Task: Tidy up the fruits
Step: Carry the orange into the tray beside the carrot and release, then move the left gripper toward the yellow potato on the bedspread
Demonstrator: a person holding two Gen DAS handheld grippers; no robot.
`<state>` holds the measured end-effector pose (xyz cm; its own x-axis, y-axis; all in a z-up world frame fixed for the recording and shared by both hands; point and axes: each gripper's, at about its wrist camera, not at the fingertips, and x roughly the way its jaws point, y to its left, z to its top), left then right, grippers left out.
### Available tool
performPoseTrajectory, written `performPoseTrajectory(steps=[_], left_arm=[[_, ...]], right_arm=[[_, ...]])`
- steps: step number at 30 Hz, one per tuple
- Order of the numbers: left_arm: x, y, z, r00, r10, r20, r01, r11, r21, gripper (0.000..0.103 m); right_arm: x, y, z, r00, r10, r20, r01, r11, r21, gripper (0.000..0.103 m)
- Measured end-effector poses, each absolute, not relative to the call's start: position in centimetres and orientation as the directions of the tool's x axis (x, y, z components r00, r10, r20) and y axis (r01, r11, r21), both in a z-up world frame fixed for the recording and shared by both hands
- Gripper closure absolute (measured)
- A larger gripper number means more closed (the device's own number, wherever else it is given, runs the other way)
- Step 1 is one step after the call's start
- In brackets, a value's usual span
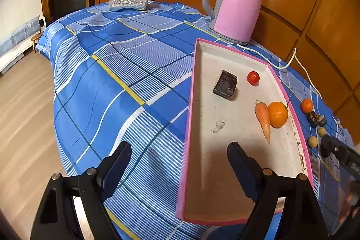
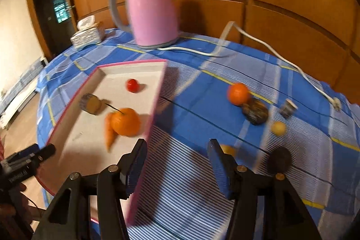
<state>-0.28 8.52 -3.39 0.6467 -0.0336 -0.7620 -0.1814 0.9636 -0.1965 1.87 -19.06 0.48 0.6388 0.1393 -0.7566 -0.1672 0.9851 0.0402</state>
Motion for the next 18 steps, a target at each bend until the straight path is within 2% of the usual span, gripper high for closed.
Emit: performPoseTrajectory(steps=[8, 18], left_arm=[[-0.4, 8.1, -3.1, 0.648, -0.035, -0.761, -0.172, 0.967, -0.191, 0.015], [-0.4, 7.8, -3.1, 0.646, -0.037, -0.762, -0.161, 0.97, -0.184, 0.015]], right_arm=[[-0.7, -24.8, -0.3, 0.647, 0.019, -0.762, -0.005, 1.0, 0.02, 0.046], [-3.6, -33.6, -1.1, 0.621, -0.199, -0.758, 0.293, 0.956, -0.011, 0.046]])
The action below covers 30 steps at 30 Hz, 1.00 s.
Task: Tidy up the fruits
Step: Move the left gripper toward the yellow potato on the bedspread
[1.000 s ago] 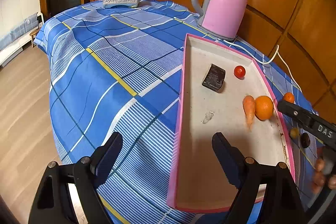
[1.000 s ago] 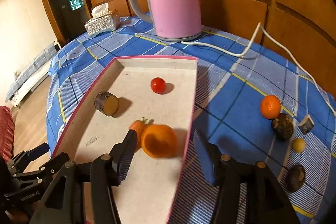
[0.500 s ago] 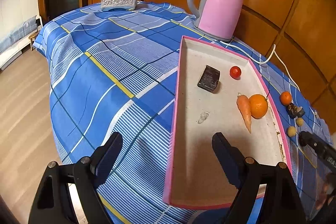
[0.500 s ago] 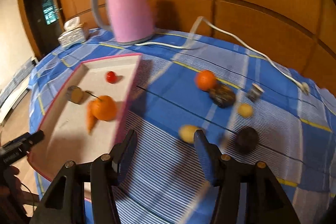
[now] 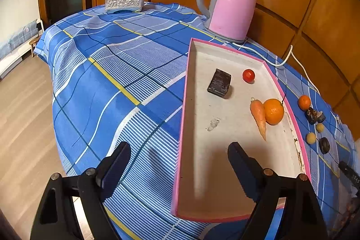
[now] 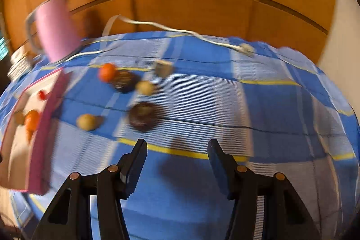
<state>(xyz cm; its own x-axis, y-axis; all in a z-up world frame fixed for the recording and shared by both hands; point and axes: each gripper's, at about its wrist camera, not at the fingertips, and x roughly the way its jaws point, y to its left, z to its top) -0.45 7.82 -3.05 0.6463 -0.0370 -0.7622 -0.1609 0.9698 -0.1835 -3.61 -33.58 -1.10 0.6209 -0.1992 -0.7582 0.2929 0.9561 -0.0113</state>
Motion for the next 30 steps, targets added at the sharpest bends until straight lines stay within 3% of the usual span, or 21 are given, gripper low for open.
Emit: performPoseTrajectory(steps=[14, 21, 30], left_arm=[[-0.4, 6.9, -2.8, 0.647, -0.04, -0.761, -0.137, 0.976, -0.168, 0.015], [-0.3, 6.1, -2.5, 0.652, -0.053, -0.756, -0.104, 0.982, -0.158, 0.015], [0.2, 3.6, -0.7, 0.674, -0.115, -0.73, 0.008, 0.989, -0.148, 0.015]], right_arm=[[-7.1, -41.7, -2.7, 0.493, -0.443, -0.749, 0.624, 0.78, -0.051, 0.046], [-7.7, -43.2, -4.0, 0.441, -0.481, -0.758, 0.68, 0.73, -0.068, 0.046], [-7.9, -43.3, -4.6, 0.465, -0.496, -0.734, 0.69, 0.722, -0.051, 0.038]])
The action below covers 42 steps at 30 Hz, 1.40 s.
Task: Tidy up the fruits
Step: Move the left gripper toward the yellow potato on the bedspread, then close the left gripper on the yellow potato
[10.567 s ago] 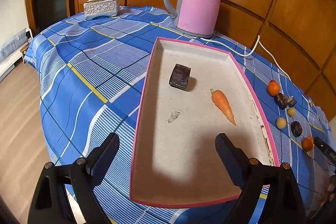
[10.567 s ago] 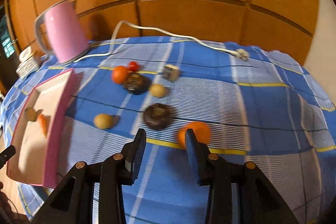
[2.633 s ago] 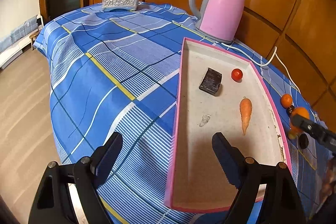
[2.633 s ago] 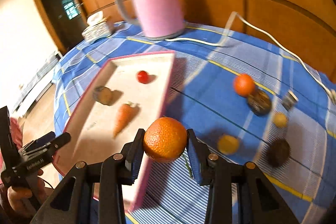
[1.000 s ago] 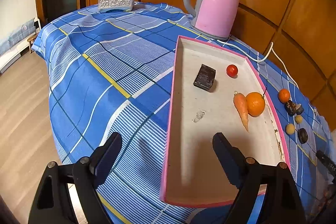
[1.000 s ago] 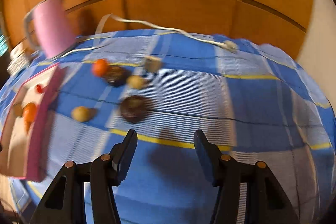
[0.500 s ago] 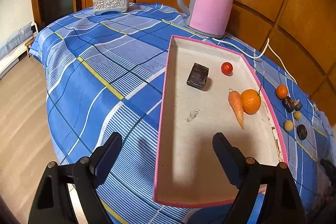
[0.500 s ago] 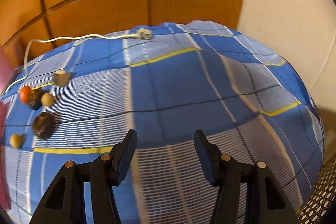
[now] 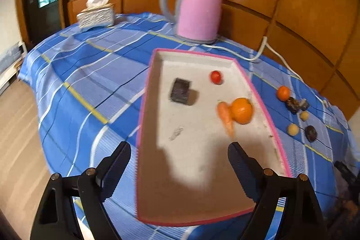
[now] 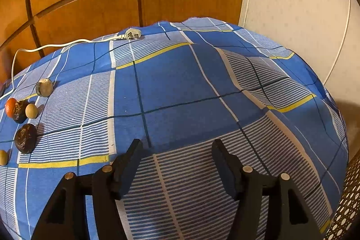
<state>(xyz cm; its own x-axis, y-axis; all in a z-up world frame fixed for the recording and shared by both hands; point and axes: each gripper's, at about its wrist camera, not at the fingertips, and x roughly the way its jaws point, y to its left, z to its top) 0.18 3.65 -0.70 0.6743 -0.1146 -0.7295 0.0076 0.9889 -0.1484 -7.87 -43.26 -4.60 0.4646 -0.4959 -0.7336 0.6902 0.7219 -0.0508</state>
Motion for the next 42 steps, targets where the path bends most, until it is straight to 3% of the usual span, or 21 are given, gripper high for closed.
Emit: performPoseTrajectory(steps=[10, 15, 32, 38, 42], left_arm=[[1.8, -3.7, 1.9, 0.621, -0.348, -0.702, 0.312, 0.932, -0.185, 0.015], [2.5, -7.0, 2.3, 0.582, -0.407, -0.704, 0.39, 0.899, -0.198, 0.015], [5.7, -15.0, -0.4, 0.452, -0.447, -0.772, 0.479, 0.852, -0.212, 0.021], [7.7, -16.9, -2.2, 0.429, -0.399, -0.81, 0.446, 0.874, -0.195, 0.038], [8.9, -18.2, -3.5, 0.425, -0.36, -0.831, 0.437, 0.885, -0.16, 0.039]], right_arm=[[-7.8, -43.2, -4.8, 0.472, -0.5, -0.726, 0.69, 0.722, -0.049, 0.036], [-7.9, -43.2, -4.8, 0.475, -0.499, -0.725, 0.689, 0.723, -0.046, 0.034], [-7.9, -43.3, -4.8, 0.487, -0.494, -0.72, 0.69, 0.723, -0.029, 0.033], [-7.8, -43.2, -4.8, 0.488, -0.494, -0.72, 0.69, 0.723, -0.029, 0.033], [-7.8, -43.2, -4.8, 0.489, -0.494, -0.719, 0.691, 0.723, -0.027, 0.033]])
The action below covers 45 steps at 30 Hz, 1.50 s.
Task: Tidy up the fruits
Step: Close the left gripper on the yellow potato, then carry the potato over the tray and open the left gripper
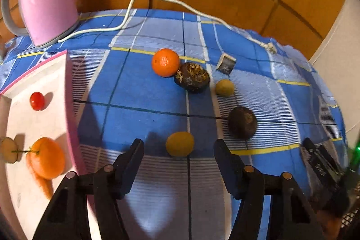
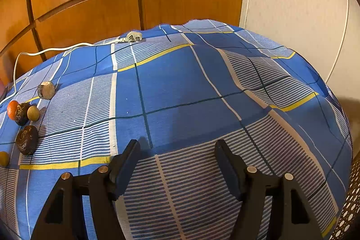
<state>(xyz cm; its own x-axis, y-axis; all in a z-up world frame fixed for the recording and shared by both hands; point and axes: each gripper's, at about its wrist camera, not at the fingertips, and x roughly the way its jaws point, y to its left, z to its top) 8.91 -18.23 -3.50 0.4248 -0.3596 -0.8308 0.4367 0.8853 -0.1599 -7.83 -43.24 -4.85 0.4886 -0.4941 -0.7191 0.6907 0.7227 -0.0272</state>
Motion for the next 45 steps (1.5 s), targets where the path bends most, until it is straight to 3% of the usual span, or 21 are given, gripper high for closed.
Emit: performPoseTrajectory(steps=[7, 8, 10, 12, 18, 29, 35, 45], left_arm=[[9.4, -20.3, -4.8, 0.462, -0.291, -0.838, 0.457, 0.888, -0.056, 0.042], [9.4, -20.5, -4.8, 0.468, -0.284, -0.837, 0.462, 0.886, -0.043, 0.045], [9.4, -20.6, -4.8, 0.482, -0.286, -0.828, 0.471, 0.882, -0.03, 0.064], [9.5, -20.6, -4.8, 0.485, -0.293, -0.824, 0.479, 0.877, -0.03, 0.075], [8.9, -20.1, -4.4, 0.475, -0.344, -0.81, 0.501, 0.862, -0.072, 0.075], [7.0, -14.1, 0.1, 0.494, -0.478, -0.727, 0.447, 0.856, -0.259, 0.075], [6.1, -7.5, 1.7, 0.573, -0.437, -0.693, 0.338, 0.897, -0.286, 0.075], [5.1, 2.5, -0.2, 0.631, -0.281, -0.723, 0.091, 0.953, -0.29, 0.075]], right_arm=[[-7.7, -43.1, -4.9, 0.489, -0.497, -0.717, 0.693, 0.72, -0.027, 0.032], [-7.8, -43.1, -4.9, 0.489, -0.497, -0.717, 0.693, 0.72, -0.027, 0.032], [-7.8, -43.1, -4.9, 0.487, -0.499, -0.717, 0.694, 0.72, -0.029, 0.032], [-7.8, -43.1, -4.9, 0.487, -0.499, -0.717, 0.694, 0.719, -0.029, 0.032], [-7.8, -43.1, -4.9, 0.487, -0.499, -0.717, 0.694, 0.719, -0.029, 0.032], [-7.7, -43.0, -5.0, 0.486, -0.5, -0.717, 0.695, 0.719, -0.03, 0.032], [-7.7, -43.0, -5.0, 0.486, -0.501, -0.717, 0.694, 0.719, -0.032, 0.032], [-7.7, -43.1, -5.0, 0.481, -0.505, -0.717, 0.693, 0.72, -0.042, 0.032]])
